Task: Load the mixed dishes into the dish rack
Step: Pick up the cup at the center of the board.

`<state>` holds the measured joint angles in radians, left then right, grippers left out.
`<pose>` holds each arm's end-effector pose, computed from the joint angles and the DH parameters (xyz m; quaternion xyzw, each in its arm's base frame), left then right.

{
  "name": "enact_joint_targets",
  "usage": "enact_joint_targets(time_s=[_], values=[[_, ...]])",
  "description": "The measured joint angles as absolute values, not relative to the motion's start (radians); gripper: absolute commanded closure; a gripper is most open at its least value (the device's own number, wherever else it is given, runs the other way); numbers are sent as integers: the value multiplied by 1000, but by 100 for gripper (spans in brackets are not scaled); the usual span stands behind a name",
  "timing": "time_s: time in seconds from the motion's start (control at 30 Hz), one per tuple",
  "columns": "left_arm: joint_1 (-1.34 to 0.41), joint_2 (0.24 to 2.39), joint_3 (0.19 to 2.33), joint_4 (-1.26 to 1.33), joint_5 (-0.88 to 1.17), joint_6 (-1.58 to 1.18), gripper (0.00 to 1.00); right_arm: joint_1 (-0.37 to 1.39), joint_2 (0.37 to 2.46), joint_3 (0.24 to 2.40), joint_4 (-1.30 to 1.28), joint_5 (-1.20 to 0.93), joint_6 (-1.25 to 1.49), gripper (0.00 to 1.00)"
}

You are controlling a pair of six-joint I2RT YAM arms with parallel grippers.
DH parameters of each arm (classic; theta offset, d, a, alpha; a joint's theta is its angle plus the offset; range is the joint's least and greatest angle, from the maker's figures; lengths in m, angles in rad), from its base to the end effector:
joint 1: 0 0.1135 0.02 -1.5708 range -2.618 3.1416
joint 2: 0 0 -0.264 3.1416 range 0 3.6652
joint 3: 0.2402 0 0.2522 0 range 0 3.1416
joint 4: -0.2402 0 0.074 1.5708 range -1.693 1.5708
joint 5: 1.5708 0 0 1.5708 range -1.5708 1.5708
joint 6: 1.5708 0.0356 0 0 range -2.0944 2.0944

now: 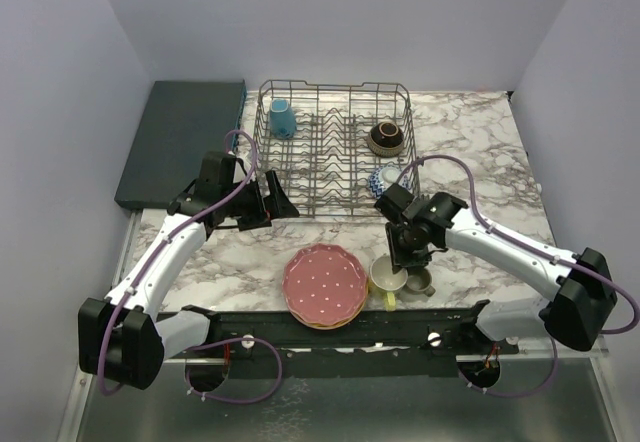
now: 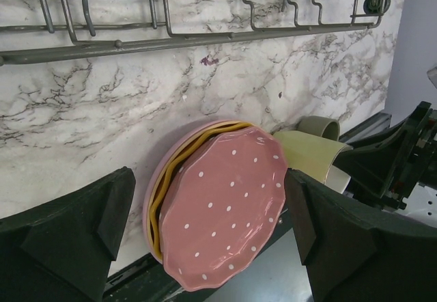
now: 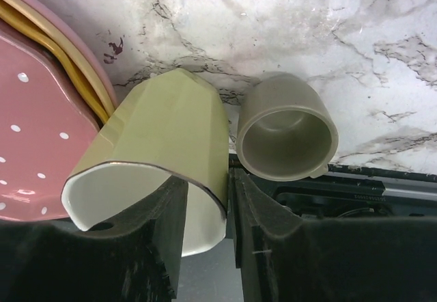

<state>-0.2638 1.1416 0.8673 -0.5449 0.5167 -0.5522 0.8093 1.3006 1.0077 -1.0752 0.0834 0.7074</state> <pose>0.2212 -0.0780 0.2683 -0.0364 0.9035 -0.3589 0.2314 0.1563 0.1597 0.2474 -0.0464 0.9929 0.0394 0.1019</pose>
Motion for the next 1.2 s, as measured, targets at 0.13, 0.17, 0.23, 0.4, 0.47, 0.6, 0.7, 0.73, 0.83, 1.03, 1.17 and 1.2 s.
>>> enact_joint_targets(time_s=[0.13, 0.17, 0.23, 0.4, 0.47, 0.6, 0.7, 0.73, 0.83, 1.03, 1.17, 1.2], values=[[-264, 1132, 867, -564, 517, -552, 1, 820, 1328, 1008, -1071, 95, 710, 71], [-264, 1130, 867, -569, 517, -552, 1, 823, 1333, 1008, -1072, 101, 710, 73], [-264, 1127, 867, -573, 521, -552, 1, 827, 1337, 1008, -1076, 112, 711, 76], [-264, 1127, 867, -575, 531, -552, 1, 832, 1337, 1008, -1093, 134, 711, 93], [-264, 1127, 867, -575, 533, -552, 1, 832, 1335, 1008, -1099, 138, 711, 99], [-264, 1126, 867, -575, 541, -553, 1, 835, 1332, 1008, -1099, 139, 715, 100], [-264, 1125, 867, -575, 552, -553, 1, 837, 1330, 1008, -1098, 141, 715, 100], [-264, 1124, 867, -575, 554, -553, 1, 837, 1330, 1008, -1098, 141, 714, 100], [-264, 1121, 867, -576, 558, -553, 1, 837, 1326, 1008, -1098, 142, 714, 100], [-264, 1118, 867, -576, 571, -559, 1, 837, 1314, 1010, -1102, 172, 714, 100], [-264, 1111, 870, -577, 585, -566, 1, 837, 1296, 1031, -1115, 201, 714, 100], [-264, 1111, 870, -577, 589, -569, 1, 837, 1292, 1038, -1119, 207, 714, 100]])
